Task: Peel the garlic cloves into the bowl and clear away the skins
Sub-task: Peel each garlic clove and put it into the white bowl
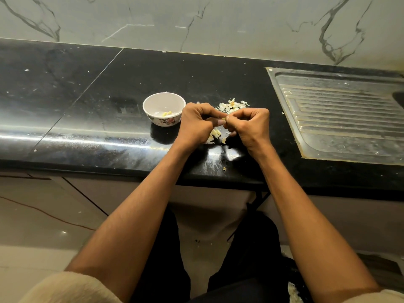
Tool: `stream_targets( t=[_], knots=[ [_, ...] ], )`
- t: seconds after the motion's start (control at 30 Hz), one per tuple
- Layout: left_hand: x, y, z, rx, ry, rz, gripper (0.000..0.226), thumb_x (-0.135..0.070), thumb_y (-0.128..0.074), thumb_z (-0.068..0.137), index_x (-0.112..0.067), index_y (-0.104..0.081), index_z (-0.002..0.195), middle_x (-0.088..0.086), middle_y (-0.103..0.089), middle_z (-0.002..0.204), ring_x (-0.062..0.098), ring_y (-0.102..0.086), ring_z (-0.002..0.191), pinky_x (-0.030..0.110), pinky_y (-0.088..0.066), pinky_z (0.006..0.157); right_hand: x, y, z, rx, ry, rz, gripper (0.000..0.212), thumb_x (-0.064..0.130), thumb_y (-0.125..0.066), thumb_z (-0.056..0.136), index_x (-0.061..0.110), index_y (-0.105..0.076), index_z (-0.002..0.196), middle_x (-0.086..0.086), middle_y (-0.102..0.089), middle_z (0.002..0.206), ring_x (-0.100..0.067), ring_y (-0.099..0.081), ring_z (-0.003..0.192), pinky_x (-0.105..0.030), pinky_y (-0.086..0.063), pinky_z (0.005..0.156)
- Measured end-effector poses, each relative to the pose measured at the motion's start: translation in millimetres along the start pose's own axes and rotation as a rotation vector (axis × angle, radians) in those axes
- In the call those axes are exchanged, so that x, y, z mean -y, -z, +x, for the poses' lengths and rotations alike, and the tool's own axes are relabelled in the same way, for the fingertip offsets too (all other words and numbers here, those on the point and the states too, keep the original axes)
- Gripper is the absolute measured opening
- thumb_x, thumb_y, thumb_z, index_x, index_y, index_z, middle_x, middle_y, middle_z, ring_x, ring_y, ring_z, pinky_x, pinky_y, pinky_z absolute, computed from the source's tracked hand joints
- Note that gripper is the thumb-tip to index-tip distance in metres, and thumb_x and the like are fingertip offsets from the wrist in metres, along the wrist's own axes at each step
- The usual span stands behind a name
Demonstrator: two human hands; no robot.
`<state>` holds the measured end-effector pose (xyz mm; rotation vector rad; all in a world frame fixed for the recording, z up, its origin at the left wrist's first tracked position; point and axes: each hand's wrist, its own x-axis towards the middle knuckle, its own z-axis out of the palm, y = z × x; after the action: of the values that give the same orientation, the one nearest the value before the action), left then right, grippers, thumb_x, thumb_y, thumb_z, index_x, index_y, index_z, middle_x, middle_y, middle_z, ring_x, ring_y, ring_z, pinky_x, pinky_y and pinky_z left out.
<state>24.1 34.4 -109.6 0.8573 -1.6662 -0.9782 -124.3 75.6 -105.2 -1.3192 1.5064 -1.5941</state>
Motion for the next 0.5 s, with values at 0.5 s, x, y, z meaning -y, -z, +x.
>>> stream_targets(
  t=[0.5],
  knots=[
    [5.2,4.5,6.1,-0.041,0.091,-0.262,0.014,0.002,-0.074,0.088,-0.011,-0.078,0.093,-0.002,-0.077,0.084,0.008,-0.067,0.076,0.024,-0.054,0.072,4.3,-1.7,0.3,-0.019,-0.075,0.104,0.01,-0.005,-0.071,0.08,-0.003,-0.073,0.071,-0.015,-0.069,0.063,-0.017,-0.058,0.051,-0.026,-0.044,0.047]
  ],
)
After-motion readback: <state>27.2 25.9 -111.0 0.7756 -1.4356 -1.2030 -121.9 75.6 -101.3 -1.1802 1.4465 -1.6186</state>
